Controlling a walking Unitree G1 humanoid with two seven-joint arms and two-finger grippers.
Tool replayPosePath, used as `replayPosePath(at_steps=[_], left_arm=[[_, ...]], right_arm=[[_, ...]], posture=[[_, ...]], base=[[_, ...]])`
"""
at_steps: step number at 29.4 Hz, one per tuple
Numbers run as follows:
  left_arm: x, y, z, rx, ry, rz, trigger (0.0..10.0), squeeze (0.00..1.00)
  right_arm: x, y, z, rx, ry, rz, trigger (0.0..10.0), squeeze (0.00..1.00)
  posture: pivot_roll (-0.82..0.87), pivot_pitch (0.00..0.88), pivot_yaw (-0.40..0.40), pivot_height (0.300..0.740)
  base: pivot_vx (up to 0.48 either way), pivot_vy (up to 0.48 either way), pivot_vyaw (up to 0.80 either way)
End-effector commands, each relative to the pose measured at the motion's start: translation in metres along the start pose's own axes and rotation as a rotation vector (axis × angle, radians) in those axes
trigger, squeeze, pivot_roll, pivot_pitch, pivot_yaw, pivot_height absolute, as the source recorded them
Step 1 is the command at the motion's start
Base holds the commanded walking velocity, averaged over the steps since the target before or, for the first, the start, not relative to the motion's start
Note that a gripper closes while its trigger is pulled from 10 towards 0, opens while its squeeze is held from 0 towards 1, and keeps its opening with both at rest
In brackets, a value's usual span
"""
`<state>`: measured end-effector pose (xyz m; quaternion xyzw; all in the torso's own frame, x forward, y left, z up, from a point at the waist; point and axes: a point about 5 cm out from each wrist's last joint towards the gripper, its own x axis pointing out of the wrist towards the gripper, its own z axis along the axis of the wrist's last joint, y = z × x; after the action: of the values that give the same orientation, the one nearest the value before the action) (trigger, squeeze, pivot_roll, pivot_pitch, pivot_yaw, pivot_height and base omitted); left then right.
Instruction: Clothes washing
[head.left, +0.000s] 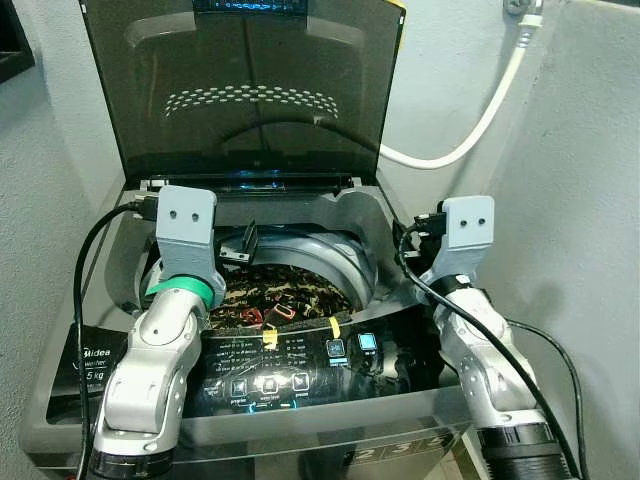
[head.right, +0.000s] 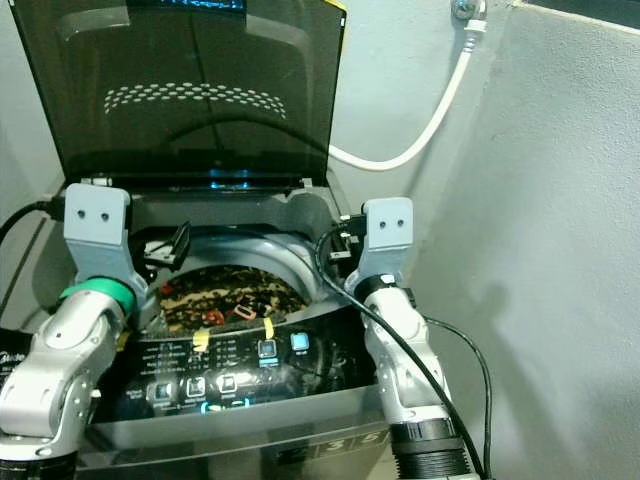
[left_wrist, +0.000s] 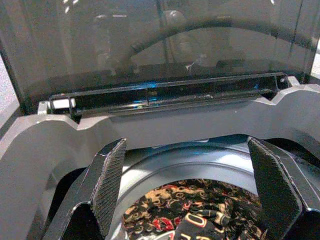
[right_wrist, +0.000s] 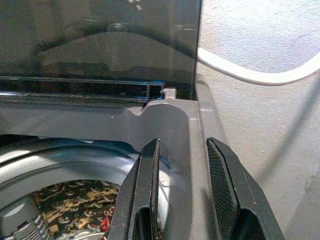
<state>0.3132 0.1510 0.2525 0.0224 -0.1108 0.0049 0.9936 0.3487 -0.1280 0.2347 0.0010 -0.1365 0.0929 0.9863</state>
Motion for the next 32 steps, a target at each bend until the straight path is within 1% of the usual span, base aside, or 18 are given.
replayPosePath(at_steps=[1, 6, 9, 16, 25, 27, 28, 29, 30, 31, 32], left_arm=[[-0.0008, -0.0002, -0.0065, -0.002, 0.020, 0.007, 10.0, 0.00], [-0.0010, -0.0028, -0.0056, 0.000, 0.013, 0.004, 10.0, 0.00], [-0.0009, -0.0042, -0.0052, 0.002, 0.010, 0.000, 10.0, 0.00], [-0.0006, -0.0058, -0.0053, 0.014, 0.009, -0.004, 10.0, 0.00], [-0.0009, -0.0022, -0.0044, 0.009, 0.005, 0.017, 10.0, 0.00], [-0.0009, -0.0014, -0.0040, -0.003, 0.002, 0.024, 10.0, 0.00], [-0.0008, 0.0001, -0.0039, -0.052, 0.008, 0.040, 10.0, 0.00], [-0.0008, 0.0001, -0.0039, -0.052, 0.008, 0.040, 10.0, 0.00], [-0.0007, 0.0009, -0.0022, -0.083, -0.002, 0.041, 10.0, 0.00], [-0.0007, 0.0009, -0.0022, -0.083, -0.002, 0.041, 10.0, 0.00], [-0.0005, 0.0013, -0.0015, -0.103, -0.001, 0.042, 10.0, 0.00]], right_arm=[[-0.0020, 0.0021, -0.0015, -0.006, 0.006, 0.009, 10.0, 0.00], [-0.0016, 0.0039, -0.0017, -0.008, 0.005, 0.015, 10.0, 0.00], [-0.0015, 0.0043, -0.0018, -0.008, 0.006, 0.016, 10.0, 0.00], [-0.0014, 0.0046, -0.0021, -0.006, 0.009, 0.017, 10.0, 0.00], [-0.0006, 0.0053, -0.0025, -0.006, 0.011, 0.022, 10.0, 0.00], [-0.0004, 0.0054, -0.0024, -0.006, 0.010, 0.022, 10.0, 0.00], [-0.0002, 0.0055, -0.0023, -0.005, 0.010, 0.022, 10.0, 0.00], [-0.0002, 0.0055, -0.0023, -0.005, 0.010, 0.022, 10.0, 0.00], [0.0001, 0.0056, -0.0021, -0.004, 0.009, 0.023, 10.0, 0.00], [0.0001, 0.0056, -0.0021, -0.004, 0.009, 0.023, 10.0, 0.00], [0.0003, 0.0057, -0.0020, -0.004, 0.009, 0.023, 10.0, 0.00]], posture=[[-0.01, 0.032, -0.002, 0.740], [-0.01, 0.033, -0.003, 0.740], [-0.01, 0.037, -0.002, 0.740], [-0.01, 0.039, -0.002, 0.740], [-0.01, 0.042, -0.006, 0.740], [-0.01, 0.042, -0.006, 0.740], [-0.01, 0.042, -0.006, 0.740], [-0.01, 0.042, -0.006, 0.740], [-0.01, 0.043, -0.007, 0.740], [-0.01, 0.043, -0.007, 0.740], [-0.01, 0.043, -0.008, 0.740]], base=[[0.000, 0.000, 0.00], [0.000, 0.000, 0.00], [0.000, -0.307, 0.00], [0.000, -0.399, 0.00], [0.000, -0.434, 0.00], [0.000, 0.000, 0.00], [0.000, 0.000, 0.00], [0.000, 0.000, 0.00], [0.000, 0.307, 0.00], [0.000, 0.307, 0.00], [0.000, 0.480, 0.00]])
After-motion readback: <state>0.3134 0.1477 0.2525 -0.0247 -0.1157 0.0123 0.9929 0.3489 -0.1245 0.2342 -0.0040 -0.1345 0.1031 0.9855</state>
